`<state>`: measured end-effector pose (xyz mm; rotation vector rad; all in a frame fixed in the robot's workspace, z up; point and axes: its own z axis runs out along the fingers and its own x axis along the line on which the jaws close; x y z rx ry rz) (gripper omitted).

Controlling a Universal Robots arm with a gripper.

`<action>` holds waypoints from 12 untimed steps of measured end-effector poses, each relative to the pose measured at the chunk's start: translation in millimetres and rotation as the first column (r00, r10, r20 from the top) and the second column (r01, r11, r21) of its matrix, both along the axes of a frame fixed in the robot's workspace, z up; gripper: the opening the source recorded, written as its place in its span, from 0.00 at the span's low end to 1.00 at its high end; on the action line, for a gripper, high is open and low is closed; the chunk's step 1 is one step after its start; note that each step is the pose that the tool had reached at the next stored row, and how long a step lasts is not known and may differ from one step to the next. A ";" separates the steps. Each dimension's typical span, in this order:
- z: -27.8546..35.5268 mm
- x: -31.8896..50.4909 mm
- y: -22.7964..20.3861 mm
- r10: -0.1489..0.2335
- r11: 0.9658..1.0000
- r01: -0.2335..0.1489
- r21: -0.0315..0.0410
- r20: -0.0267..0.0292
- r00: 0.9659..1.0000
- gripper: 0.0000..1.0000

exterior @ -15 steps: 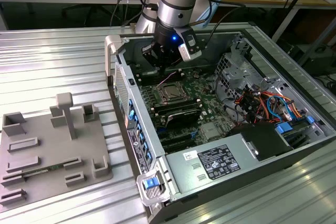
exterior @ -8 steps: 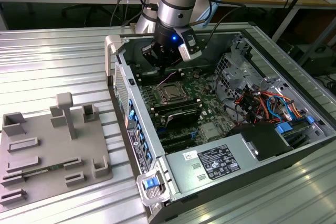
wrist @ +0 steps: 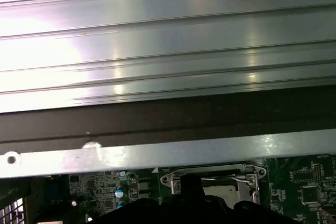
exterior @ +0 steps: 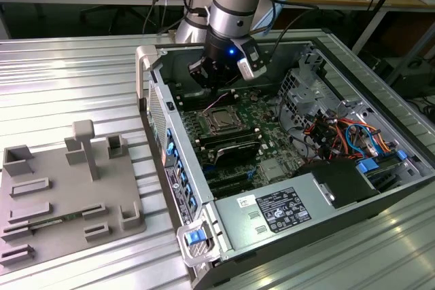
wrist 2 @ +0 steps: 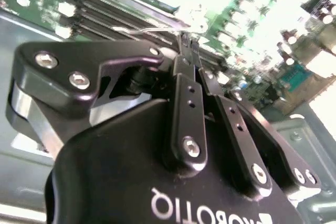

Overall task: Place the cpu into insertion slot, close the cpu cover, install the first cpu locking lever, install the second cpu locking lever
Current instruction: 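Install the first cpu locking lever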

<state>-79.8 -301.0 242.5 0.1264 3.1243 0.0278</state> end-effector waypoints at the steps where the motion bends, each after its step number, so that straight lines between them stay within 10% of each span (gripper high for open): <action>1: -0.5 4.6 0.1 0.000 1.000 0.000 0.000 0.000 1.000 0.11; 12: -4.8 17.7 4.8 0.036 0.999 -0.036 0.000 0.000 0.999 0.11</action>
